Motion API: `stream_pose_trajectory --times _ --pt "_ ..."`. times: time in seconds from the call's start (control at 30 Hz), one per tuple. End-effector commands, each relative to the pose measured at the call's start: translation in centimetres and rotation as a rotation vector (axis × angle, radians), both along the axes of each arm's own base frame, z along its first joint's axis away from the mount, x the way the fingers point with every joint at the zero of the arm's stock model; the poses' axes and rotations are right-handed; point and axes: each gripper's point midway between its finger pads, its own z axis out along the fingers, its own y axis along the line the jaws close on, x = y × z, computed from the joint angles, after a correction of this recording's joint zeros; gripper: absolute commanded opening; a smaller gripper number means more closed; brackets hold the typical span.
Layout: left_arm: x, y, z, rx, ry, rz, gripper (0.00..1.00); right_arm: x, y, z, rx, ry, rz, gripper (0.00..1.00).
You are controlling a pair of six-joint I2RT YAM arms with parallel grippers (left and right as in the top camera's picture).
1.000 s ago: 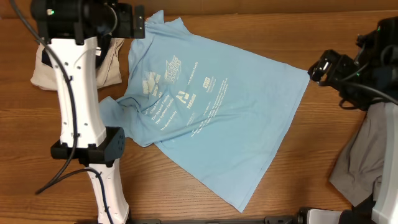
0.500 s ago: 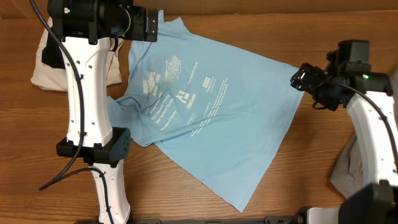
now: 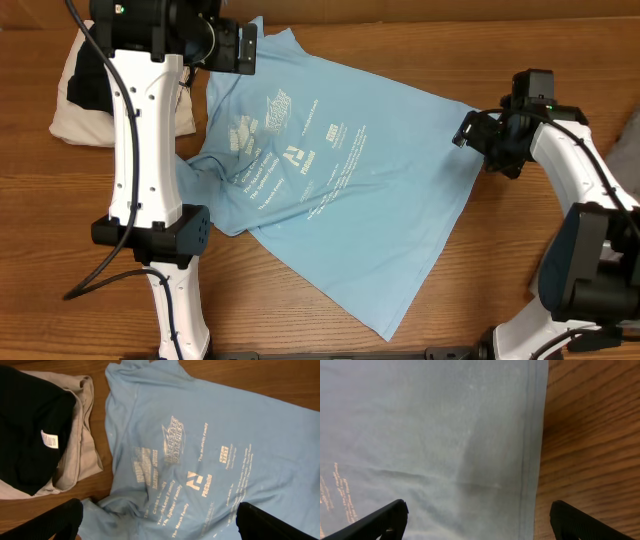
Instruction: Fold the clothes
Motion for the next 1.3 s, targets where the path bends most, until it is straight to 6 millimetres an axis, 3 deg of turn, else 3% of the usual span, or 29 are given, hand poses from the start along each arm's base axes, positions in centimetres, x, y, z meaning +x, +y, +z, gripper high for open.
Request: stream_pose_trajectory --times 0.0,0.2,0.43,0.73,0.87,1.27 --pt "0.1 0.2 -1.2 0.011 0.037 0.007 1.0 0.2 -0.8 -0.9 -0.051 0.01 -0.015 0.92" --pt "0.2 0.2 -2.0 0.014 0.06 0.007 1.0 0.4 -1.9 -2.1 -0.107 0.029 -0.031 0.9" --pt "0.3 0.1 -2.4 0.019 0.067 0.001 1.0 1.3 -2.1 -4.8 -0.111 0.044 -0.033 0.88" --pt "0.5 0.1 -2.3 0.017 0.057 0.001 1.0 2.7 -2.3 -5.5 -0.114 0.002 -0.039 0.79" --pt "0.5 0.1 -2.3 0.017 0.057 0.001 1.0 2.7 -2.3 -6.4 -0.111 0.013 -0.047 0.72" --pt "0.5 0.1 -2.3 0.017 0.059 0.001 1.0 3.0 -2.3 -8.0 -0.105 0.023 -0.062 0.63"
